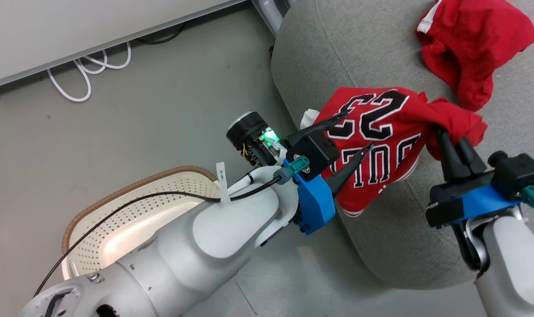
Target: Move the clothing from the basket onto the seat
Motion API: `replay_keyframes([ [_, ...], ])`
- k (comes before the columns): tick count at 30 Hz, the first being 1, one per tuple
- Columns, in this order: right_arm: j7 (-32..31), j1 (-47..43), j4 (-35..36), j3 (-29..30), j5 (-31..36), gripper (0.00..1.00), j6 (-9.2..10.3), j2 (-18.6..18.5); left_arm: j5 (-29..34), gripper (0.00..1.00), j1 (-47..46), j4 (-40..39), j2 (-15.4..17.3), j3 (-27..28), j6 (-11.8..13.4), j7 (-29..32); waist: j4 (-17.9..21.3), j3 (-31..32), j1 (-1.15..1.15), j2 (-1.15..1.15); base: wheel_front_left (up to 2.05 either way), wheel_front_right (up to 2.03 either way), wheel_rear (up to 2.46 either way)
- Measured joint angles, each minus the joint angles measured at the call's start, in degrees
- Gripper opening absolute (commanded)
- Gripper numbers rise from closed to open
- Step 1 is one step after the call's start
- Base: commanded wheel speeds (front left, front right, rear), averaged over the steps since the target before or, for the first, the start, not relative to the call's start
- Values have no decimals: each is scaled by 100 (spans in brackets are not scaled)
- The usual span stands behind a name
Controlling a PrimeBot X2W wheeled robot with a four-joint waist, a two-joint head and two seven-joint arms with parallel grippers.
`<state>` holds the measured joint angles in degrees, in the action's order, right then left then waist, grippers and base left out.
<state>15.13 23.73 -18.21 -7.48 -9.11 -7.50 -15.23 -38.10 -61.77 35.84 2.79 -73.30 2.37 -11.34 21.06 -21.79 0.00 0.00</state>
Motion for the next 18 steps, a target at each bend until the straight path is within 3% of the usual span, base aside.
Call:
replay_keyframes([
  [5, 0, 371, 209, 275, -7, 0, -1, -171, 25, 100, -90, -43, 2, -7, 59, -2, -57, -148, 0, 0, 0, 0, 0],
  [11, 0, 1277, 581, 709, -58, 0, -1, -694, 129, 100, -355, -24, -1, -9, 118, 9, -135, -558, 0, 0, 0, 0, 0],
  [18, 0, 2556, 855, 2003, -203, 0, -1, -1577, 353, 100, -767, -102, -3, -12, 162, 110, -243, -1252, 1, 0, 0, 0, 0],
])
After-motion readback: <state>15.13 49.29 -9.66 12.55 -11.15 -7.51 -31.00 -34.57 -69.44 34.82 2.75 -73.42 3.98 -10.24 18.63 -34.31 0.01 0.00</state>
